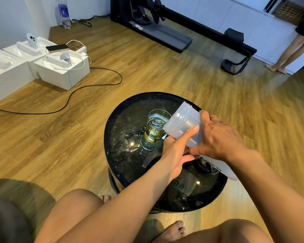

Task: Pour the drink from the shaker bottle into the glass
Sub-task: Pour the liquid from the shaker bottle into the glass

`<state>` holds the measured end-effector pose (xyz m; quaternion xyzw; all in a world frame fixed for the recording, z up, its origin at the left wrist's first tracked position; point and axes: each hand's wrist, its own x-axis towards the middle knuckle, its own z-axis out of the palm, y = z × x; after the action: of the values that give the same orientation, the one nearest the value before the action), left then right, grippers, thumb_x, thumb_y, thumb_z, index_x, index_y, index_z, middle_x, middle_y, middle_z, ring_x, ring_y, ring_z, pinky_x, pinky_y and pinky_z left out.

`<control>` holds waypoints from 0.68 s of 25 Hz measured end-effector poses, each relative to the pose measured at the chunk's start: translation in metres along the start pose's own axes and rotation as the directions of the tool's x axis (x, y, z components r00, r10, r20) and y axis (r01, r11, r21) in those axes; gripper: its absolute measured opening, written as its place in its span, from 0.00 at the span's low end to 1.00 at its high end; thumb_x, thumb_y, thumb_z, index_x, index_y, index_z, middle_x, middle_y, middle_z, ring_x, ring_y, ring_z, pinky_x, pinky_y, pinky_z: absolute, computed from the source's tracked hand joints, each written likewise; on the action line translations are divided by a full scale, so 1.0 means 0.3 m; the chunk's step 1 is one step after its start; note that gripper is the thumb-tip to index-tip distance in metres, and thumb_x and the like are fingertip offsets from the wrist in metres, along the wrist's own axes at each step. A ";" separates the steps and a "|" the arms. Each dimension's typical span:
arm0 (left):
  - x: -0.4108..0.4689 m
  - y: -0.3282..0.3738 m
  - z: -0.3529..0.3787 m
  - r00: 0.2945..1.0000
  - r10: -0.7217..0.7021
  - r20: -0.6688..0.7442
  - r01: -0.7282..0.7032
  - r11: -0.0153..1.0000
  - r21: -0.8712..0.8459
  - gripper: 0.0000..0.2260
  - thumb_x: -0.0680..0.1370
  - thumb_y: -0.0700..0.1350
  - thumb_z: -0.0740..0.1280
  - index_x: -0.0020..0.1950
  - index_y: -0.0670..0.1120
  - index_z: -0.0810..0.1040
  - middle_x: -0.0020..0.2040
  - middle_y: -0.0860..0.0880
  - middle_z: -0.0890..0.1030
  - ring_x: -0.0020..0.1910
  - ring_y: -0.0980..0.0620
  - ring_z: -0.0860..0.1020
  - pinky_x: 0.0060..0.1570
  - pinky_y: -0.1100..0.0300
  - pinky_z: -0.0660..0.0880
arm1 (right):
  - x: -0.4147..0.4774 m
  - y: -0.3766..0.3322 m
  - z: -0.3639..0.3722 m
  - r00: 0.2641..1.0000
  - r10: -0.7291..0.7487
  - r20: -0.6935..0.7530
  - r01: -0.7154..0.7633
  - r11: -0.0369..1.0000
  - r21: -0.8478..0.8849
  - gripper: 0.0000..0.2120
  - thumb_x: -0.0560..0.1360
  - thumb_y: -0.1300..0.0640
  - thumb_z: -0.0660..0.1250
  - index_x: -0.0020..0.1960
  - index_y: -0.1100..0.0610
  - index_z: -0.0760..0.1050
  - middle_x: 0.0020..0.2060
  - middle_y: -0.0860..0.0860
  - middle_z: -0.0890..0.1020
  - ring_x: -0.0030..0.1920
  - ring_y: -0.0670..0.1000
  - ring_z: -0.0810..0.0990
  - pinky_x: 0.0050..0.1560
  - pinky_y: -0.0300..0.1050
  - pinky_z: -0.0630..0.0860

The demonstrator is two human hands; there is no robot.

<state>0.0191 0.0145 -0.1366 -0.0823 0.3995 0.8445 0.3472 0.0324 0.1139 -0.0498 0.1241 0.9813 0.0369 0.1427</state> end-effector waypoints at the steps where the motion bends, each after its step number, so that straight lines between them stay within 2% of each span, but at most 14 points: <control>1: 0.000 0.000 0.001 1.000 -0.002 -0.001 0.002 1.000 -0.001 0.14 0.75 0.47 0.75 0.60 0.50 0.81 0.57 0.41 0.86 0.57 0.37 0.84 0.53 0.40 0.82 | -0.001 0.000 -0.001 1.000 0.001 0.000 -0.001 1.000 -0.002 0.53 0.59 0.36 0.77 0.71 0.53 0.52 0.58 0.55 0.70 0.60 0.61 0.73 0.49 0.55 0.72; 8: 0.003 -0.001 0.002 1.000 -0.005 0.000 0.005 1.000 -0.011 0.11 0.75 0.46 0.75 0.56 0.51 0.81 0.56 0.42 0.86 0.57 0.38 0.84 0.53 0.40 0.82 | 0.000 0.002 0.000 1.000 0.000 -0.002 0.000 1.000 -0.011 0.54 0.58 0.34 0.76 0.71 0.53 0.51 0.59 0.55 0.70 0.60 0.61 0.73 0.50 0.56 0.72; 17: 0.006 -0.006 -0.003 1.000 0.000 0.006 0.000 1.000 -0.008 0.14 0.75 0.47 0.75 0.60 0.50 0.81 0.57 0.41 0.86 0.57 0.38 0.84 0.52 0.40 0.83 | 0.001 0.002 0.000 1.000 -0.006 0.001 0.006 1.000 -0.003 0.53 0.58 0.34 0.77 0.71 0.53 0.52 0.59 0.55 0.70 0.60 0.61 0.73 0.51 0.57 0.73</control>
<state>0.0187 0.0157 -0.1391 -0.0812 0.3953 0.8463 0.3478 0.0322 0.1145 -0.0498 0.1211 0.9815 0.0379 0.1434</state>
